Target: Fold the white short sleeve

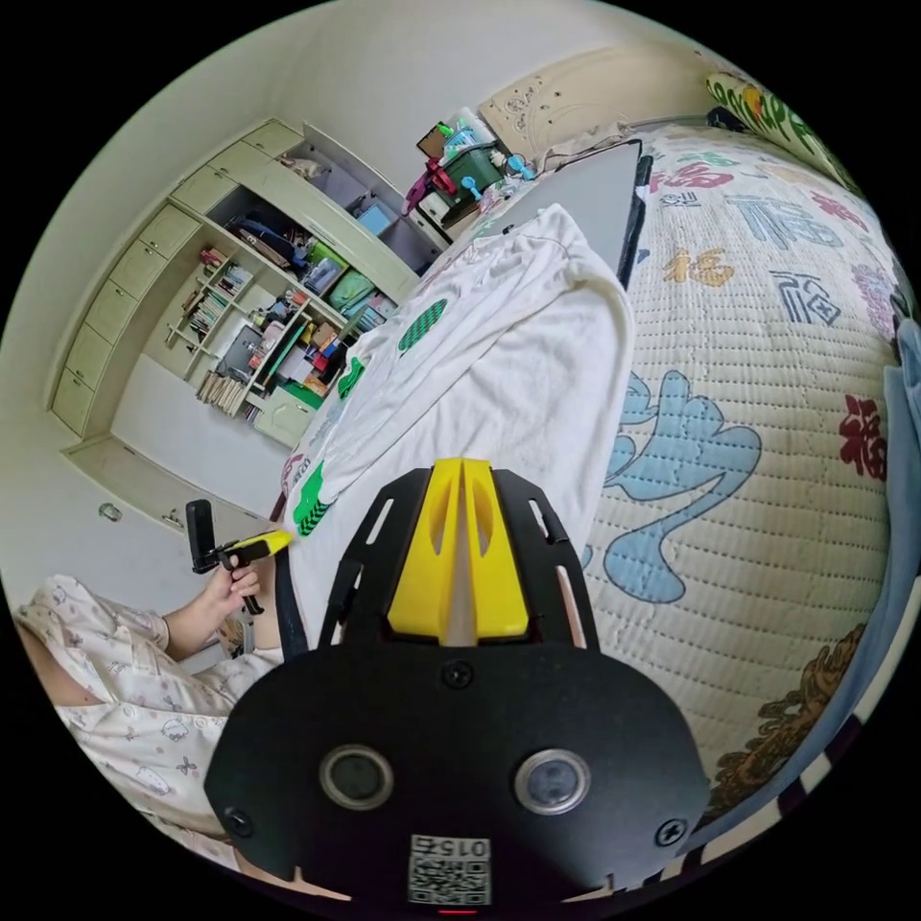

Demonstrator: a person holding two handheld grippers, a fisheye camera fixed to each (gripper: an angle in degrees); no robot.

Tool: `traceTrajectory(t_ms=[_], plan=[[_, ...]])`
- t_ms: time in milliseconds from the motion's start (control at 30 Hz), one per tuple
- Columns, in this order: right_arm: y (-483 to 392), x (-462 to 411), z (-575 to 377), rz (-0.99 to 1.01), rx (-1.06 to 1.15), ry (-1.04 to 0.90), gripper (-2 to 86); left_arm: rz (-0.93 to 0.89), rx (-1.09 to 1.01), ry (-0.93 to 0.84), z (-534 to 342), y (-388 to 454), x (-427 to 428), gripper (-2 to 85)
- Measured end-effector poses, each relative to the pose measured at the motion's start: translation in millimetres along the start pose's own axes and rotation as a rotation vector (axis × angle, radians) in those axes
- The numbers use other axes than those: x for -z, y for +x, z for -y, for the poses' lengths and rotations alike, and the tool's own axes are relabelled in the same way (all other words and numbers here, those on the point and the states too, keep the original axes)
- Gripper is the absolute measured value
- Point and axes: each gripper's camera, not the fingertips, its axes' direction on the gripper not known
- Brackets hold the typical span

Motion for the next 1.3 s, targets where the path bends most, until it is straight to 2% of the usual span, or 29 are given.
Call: traceTrajectory(t_ms=[100, 200, 267, 367, 467, 600, 733, 867, 967, 1067, 1200, 1300], plan=[[8.2, 1.6, -8.4, -0.002, 0.007, 0.006, 0.5, 0.075, -0.093, 0.035, 8.2, 16.4, 18.6, 5.5], [5.5, 4.8, -15.7, -0.016, 0.057, 0.019, 1.6, 0.259, -0.181, 0.175, 25.6, 38.3, 39.3, 7.2], [-11.2, 10.8, -24.4, -0.022, 0.139, 0.050, 2.5, 0.314, -0.200, 0.245, 37.0, 41.6, 38.9, 7.6], [-44.2, 9.4, -44.7, -0.021, 0.255, 0.063, 3.5, 0.256, -0.183, 0.219, 67.4, 28.1, 7.9, 8.3], [-75.6, -7.4, -54.1, 0.044, 0.303, 0.072, 4.4, 0.233, -0.210, 0.083, 104.9, 16.6, -44.5, 8.9], [-114.9, -45.8, -48.8, 0.124, 0.320, -0.013, 6.0, 0.185, -0.165, -0.003, 129.7, -7.1, -92.2, 9.3], [-161.4, -92.5, -50.7, -0.026, 0.422, -0.112, 7.7, 0.104, -0.173, -0.050, 137.2, -29.6, -119.6, 9.3], [-165.2, -136.5, -39.7, -0.147, 0.273, -0.135, 6.5, 0.056, -0.191, -0.053, 143.8, -47.8, -141.6, 9.3], [-152.2, -154.4, -34.7, -0.099, 0.094, -0.097, 6.9, 0.020, -0.203, -0.040, 158.9, -67.3, -158.6, 9.5], [-143.1, -165.7, -30.2, -0.091, -0.051, -0.045, 8.0, -0.092, -0.210, -0.063, 174.0, -85.0, -182.0, 9.8], [-146.5, -179.9, -19.4, -0.152, -0.128, -0.027, 9.1, -0.221, -0.145, -0.136, 175.7, -100.7, -223.6, 10.4], [-158.0, -188.5, -7.2, -0.177, -0.134, -0.004, 9.5, -0.190, -0.171, -0.140, 178.4, -91.7, -237.7, 10.9]])
